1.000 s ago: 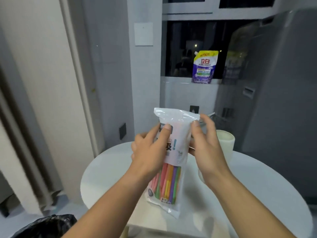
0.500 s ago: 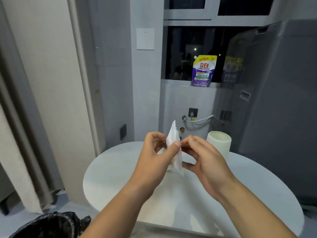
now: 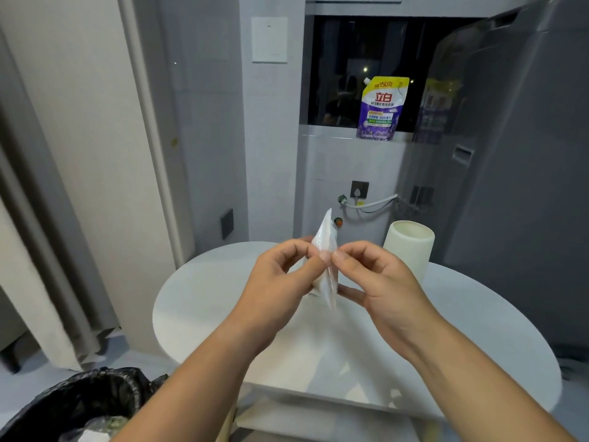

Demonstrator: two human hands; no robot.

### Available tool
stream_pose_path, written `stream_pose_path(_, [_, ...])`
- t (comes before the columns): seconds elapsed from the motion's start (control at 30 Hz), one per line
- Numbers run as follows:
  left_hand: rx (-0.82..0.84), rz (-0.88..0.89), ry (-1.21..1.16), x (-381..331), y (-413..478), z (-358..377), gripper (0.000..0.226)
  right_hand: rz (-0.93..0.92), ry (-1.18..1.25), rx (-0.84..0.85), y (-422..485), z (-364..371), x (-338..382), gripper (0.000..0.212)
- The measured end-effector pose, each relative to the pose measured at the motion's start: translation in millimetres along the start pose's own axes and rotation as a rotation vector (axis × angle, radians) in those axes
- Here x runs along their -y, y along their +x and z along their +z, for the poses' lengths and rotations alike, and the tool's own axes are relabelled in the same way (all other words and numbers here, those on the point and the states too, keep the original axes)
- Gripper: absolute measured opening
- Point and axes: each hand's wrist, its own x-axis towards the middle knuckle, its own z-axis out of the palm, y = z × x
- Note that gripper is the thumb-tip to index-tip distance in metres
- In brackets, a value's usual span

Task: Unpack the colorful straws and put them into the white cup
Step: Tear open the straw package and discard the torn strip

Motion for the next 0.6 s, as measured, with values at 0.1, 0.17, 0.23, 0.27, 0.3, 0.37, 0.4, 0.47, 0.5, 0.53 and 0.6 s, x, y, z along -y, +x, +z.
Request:
stream_pose_path(0.1, [-0.002,0.003,-0.007,-0.1,-1.1,-1.0,0.039,-0.022,-0.023,0.012,0.9,-0.6,-2.6,0.034])
stream_pose_path(0.17, [-0.001,0.000,-0.011,0.2,-1.1,-1.2,0.040,-0.028,-0.038,0.016,1.9,-2.3,-5.0,0.034])
stream_pose_path(0.23, [0.002,-0.010,-0.008,1.5,-1.2,-1.2,0.037,-0.038,-0.061,0.013,3.0,-4.3,-7.5,0.036])
stream_pose_path(0.27, [0.004,-0.017,-0.005,2.2,-1.1,-1.3,0.034,-0.047,-0.081,0.012,3.6,-5.1,-8.7,0.040])
stream_pose_path(0.3, [0.010,-0.023,-0.002,2.6,-0.9,-1.2,0.032,-0.060,-0.104,0.010,4.5,-5.6,-9.7,0.045])
stream_pose_path(0.37, [0.017,-0.034,0.006,3.3,-0.8,-1.2,0.031,-0.071,-0.136,0.004,5.4,-6.2,-11.4,0.055])
stream_pose_path(0.4, [0.014,-0.036,0.010,3.6,-0.5,-1.3,0.031,-0.069,-0.146,0.002,6.4,-6.9,-12.3,0.056])
stream_pose_path(0.47, [0.007,-0.034,0.009,4.8,-0.5,-1.5,0.028,-0.063,-0.153,0.005,7.4,-8.5,-13.7,0.041])
stream_pose_path(0.5, [0.005,-0.029,0.005,5.4,-0.5,-1.2,0.026,-0.063,-0.158,0.007,7.9,-9.0,-13.9,0.031])
stream_pose_path(0.53, [0.002,-0.025,0.002,6.0,-1.2,-0.6,0.025,-0.065,-0.170,0.007,7.9,-9.2,-14.4,0.022])
stream_pose_path(0.6, [-0.010,-0.015,0.007,6.9,-1.6,1.0,0.023,-0.077,-0.217,-0.012,7.8,-8.8,-14.6,0.012])
